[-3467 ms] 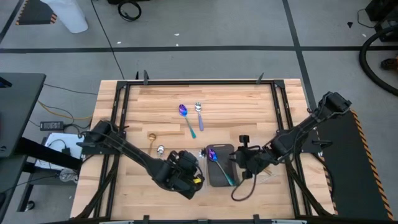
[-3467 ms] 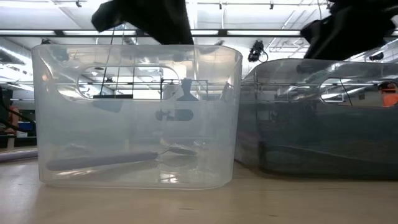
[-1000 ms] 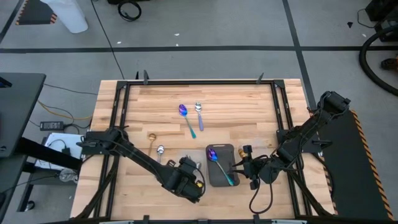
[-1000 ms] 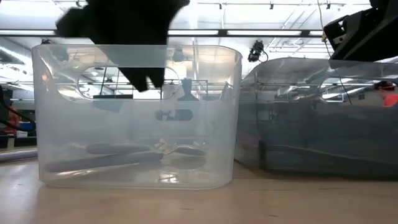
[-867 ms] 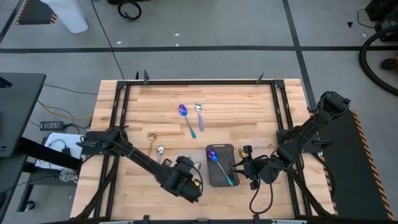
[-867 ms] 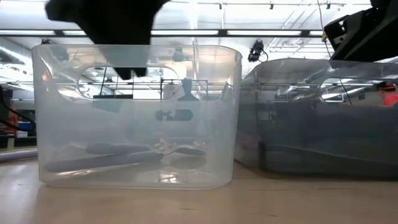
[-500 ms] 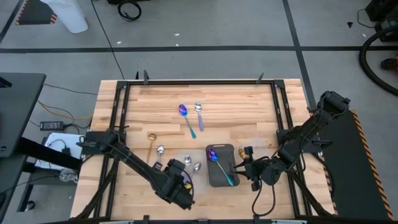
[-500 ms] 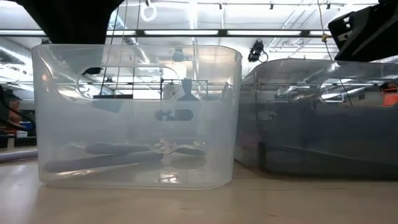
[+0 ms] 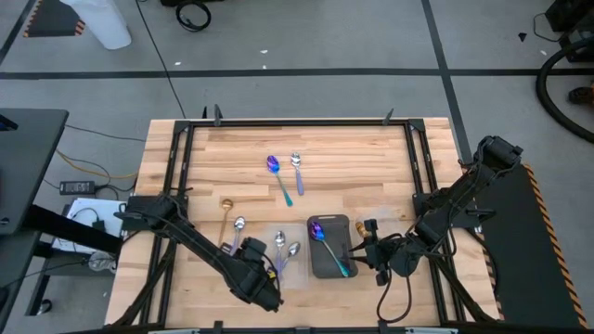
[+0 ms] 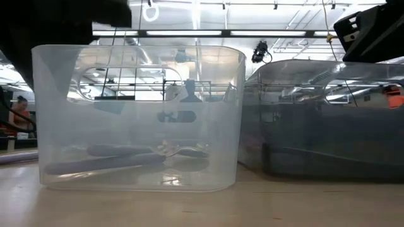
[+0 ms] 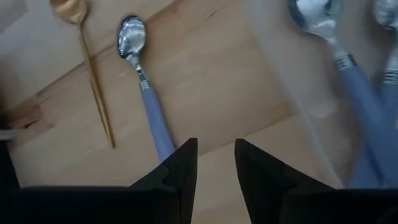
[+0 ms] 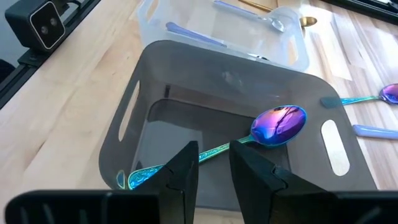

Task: Sort silverware by color (type)
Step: Put the purple spoon into the left transparent bin

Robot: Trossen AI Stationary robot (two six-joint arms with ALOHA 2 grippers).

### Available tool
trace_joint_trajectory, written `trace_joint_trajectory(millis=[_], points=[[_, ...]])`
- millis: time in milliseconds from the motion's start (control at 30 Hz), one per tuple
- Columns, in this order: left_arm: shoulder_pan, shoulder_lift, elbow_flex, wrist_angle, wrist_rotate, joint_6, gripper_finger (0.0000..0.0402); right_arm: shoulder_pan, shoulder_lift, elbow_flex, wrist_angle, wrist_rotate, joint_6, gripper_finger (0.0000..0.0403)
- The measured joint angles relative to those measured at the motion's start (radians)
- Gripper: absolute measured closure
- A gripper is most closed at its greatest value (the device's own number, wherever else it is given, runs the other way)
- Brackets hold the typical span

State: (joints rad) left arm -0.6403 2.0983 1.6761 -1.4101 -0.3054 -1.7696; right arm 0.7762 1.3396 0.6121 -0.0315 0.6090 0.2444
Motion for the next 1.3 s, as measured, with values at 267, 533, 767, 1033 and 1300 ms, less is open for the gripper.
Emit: trace_joint_trajectory(millis=[267,533,767,1033,1300], points=[[-0.001,0.000,-0.052,0.010,0.036,-0.017,0.0286,0.001,0.000,0.000,0.000,-0.033,0.002,0.0302],[0.000,-0.013,-0.107,0.022,0.039,-0.040,0.0326,0.008,0.000,-0.002,0.003,-0.081,-0.001,0.0302],[-0.002,-0.108,-0.185,0.066,0.001,-0.085,0.0346,0.020,-0.001,-0.019,0.001,-0.081,-0.001,0.0302],[-0.003,-0.180,-0.360,0.269,0.012,-0.089,0.0347,0.048,-0.001,-0.019,-0.005,-0.063,-0.018,0.0302],[-0.001,-0.184,-0.424,0.294,0.020,-0.151,0.0319,0.070,-0.001,-0.019,-0.010,-0.061,-0.018,0.0302]])
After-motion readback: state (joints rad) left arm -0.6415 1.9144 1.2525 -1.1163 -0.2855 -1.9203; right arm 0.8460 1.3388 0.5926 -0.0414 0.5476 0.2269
